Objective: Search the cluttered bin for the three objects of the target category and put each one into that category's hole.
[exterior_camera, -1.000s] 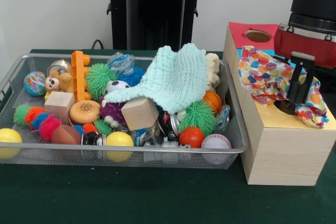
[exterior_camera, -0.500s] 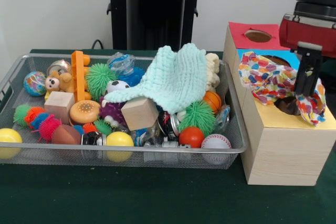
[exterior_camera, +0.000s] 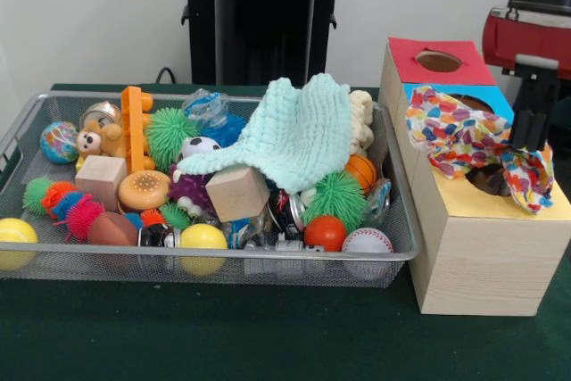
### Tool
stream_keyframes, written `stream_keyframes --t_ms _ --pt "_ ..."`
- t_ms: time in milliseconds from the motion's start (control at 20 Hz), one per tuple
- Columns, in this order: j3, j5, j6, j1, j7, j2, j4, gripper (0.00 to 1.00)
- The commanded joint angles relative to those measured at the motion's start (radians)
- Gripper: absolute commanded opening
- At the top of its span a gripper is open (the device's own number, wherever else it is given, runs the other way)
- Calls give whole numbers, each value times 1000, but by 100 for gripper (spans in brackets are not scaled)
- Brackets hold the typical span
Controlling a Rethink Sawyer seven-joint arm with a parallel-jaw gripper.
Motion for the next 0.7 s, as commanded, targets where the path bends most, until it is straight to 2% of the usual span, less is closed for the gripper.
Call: stream_keyframes --t_ms 50,700 --pt "79 29 111 -12 132 -21 132 0" --pt "114 39 111 -17 123 -43 257 0"
